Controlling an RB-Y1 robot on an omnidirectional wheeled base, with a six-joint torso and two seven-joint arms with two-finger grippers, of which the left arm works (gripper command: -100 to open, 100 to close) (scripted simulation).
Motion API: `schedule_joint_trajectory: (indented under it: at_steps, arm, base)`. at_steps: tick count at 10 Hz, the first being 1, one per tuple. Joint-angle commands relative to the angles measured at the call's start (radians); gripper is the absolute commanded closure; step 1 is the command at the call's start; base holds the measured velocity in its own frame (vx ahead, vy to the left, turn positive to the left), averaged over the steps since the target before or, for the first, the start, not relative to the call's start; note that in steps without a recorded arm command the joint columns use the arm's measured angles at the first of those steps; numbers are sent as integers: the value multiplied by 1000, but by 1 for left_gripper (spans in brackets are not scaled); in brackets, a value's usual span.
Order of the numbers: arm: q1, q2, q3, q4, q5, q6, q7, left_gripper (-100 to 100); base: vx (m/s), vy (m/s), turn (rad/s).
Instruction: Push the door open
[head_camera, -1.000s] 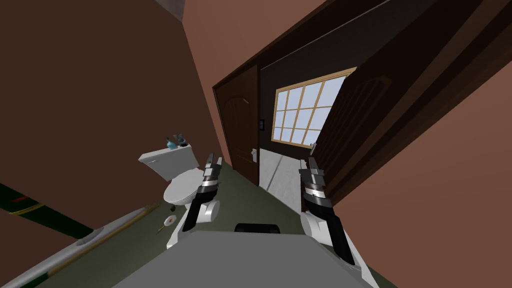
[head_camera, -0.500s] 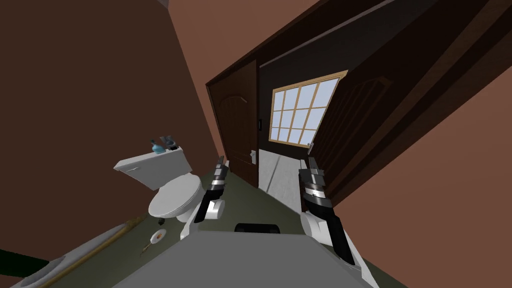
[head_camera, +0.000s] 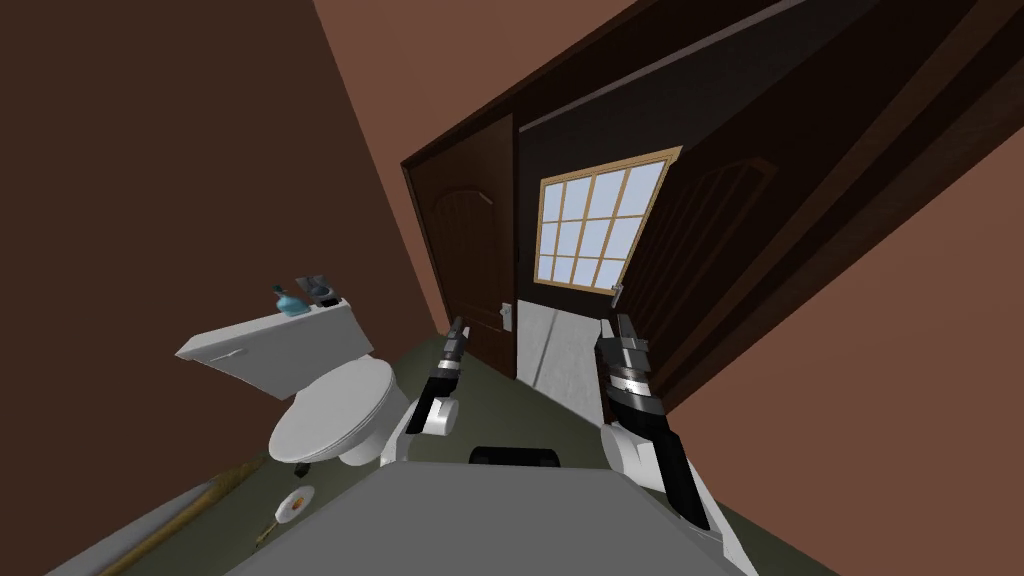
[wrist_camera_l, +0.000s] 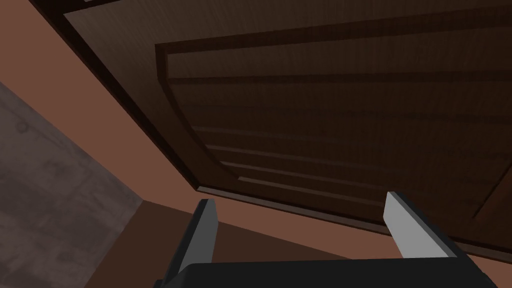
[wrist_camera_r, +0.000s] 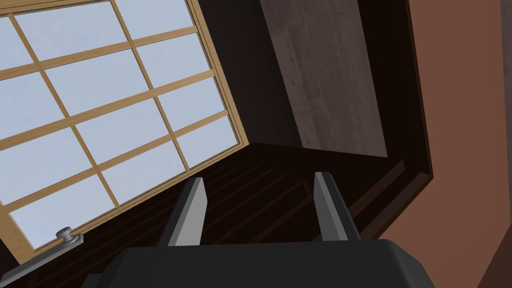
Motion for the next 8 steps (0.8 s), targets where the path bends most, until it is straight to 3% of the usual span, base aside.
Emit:
schedule_joint_trajectory:
  at_steps: [1, 3, 8]
  arm:
    - [-26, -4, -21, 50, -5, 17, 6, -100]
    - [-41, -3, -33, 90, -7, 26, 10, -100]
    - [-108, -4, -90, 246, -18, 66, 33, -100]
  base:
    - [86, 99, -131]
    - [65, 88, -90]
    - [64, 89, -117]
